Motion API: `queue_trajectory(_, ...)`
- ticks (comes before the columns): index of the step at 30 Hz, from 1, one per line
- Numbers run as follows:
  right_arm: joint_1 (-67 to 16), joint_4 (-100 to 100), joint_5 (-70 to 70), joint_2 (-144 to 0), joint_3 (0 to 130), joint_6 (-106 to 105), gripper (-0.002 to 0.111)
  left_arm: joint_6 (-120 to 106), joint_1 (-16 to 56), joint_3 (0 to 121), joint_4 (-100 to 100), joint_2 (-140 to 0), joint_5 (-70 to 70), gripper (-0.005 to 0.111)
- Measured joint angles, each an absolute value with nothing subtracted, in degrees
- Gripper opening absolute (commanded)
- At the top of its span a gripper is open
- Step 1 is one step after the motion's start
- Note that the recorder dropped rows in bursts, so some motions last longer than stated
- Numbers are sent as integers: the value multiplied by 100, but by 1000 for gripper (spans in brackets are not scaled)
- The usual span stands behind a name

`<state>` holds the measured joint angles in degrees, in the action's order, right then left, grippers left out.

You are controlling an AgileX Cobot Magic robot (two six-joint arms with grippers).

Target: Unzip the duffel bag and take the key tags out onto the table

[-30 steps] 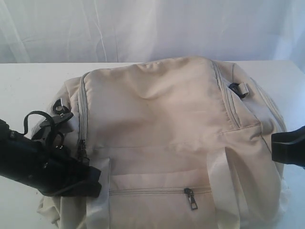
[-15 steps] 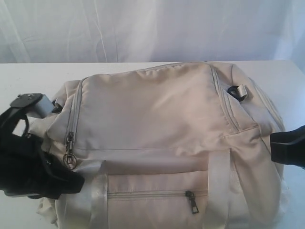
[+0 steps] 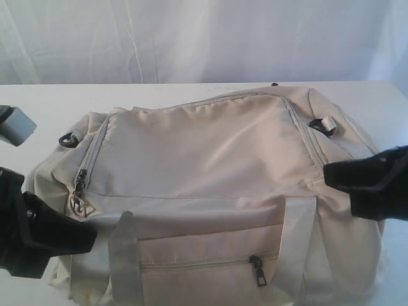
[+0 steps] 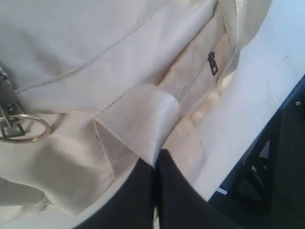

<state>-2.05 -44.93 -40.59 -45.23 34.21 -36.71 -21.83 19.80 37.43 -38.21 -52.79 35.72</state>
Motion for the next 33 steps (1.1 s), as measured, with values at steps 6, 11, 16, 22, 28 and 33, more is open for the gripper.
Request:
queue_trajectory(6, -264, -4614, -4655, -5284, 4404, -3911, 0, -2171, 1980, 3704, -3851, -5279, 3549, 7)
queue_trajectory(11, -795, -4614, -4747, -5987, 5112, -3973, 0, -2195, 1980, 3704, -3854, -5279, 3549, 40)
queue_trajectory(16, -1413, -4497, -4646, -6487, 5493, -3968, 0, -2351, 1980, 3728, -3803, -5266, 3560, 55)
queue_trajectory(22, -2126, -4326, -4388, -6895, 5569, -3891, 0, -1873, 1980, 4450, -2564, -5266, 3881, 55)
queue_trajectory(28, -2752, -4511, -4363, -7248, 5569, -3880, 15, -1201, 1984, 4915, -552, -5233, 4270, 55)
queue_trajectory(33, -3137, -4936, -4377, -7508, 5569, -3880, 48, -1859, 1984, 4588, -668, -5233, 4039, 55)
